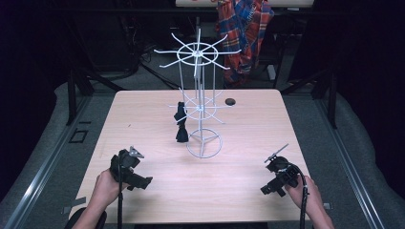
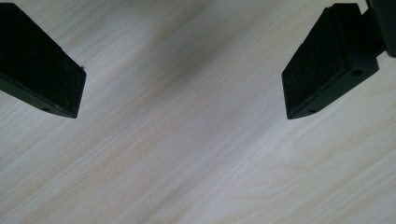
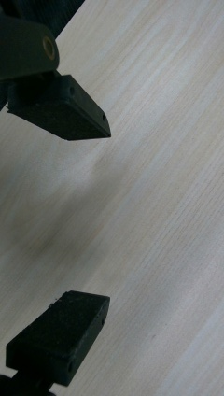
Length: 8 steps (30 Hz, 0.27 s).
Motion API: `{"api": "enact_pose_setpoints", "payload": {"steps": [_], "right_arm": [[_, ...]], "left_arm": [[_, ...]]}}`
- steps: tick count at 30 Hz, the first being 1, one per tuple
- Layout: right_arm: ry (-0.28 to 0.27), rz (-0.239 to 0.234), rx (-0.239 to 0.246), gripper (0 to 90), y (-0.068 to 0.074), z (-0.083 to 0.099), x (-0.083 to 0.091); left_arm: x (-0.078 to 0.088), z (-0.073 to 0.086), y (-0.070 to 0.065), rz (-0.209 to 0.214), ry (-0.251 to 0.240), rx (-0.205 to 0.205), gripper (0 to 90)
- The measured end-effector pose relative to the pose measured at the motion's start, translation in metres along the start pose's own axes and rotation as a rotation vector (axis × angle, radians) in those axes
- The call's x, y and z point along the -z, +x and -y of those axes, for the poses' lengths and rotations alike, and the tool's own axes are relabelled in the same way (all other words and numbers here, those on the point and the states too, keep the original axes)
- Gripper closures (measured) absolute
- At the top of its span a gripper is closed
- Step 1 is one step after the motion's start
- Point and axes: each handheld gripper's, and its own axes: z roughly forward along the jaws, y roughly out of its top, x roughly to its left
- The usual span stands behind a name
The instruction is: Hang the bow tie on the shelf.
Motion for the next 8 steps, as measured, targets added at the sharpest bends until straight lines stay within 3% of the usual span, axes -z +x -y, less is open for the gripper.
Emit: {"api": "enact_pose_setpoints", "payload": {"steps": [2, 6, 8], "right_arm": [[0.021, -0.007, 0.024, 15.4, -0.002, -0.001, 0.001], [0.015, 0.008, 0.016, 15.5, -0.001, -0.002, -0.001], [0.018, 0.015, 0.023, 15.5, -0.002, -0.002, 0.000]], "left_arm": [[0.001, -0.003, 0.000, 0.004, -0.023, -0.006, 0.0], [0.000, -0.008, -0.004, -0.003, -0.041, -0.033, 0.0], [-0.002, -0.010, -0.005, 0.012, -0.036, -0.032, 0.0]]}}
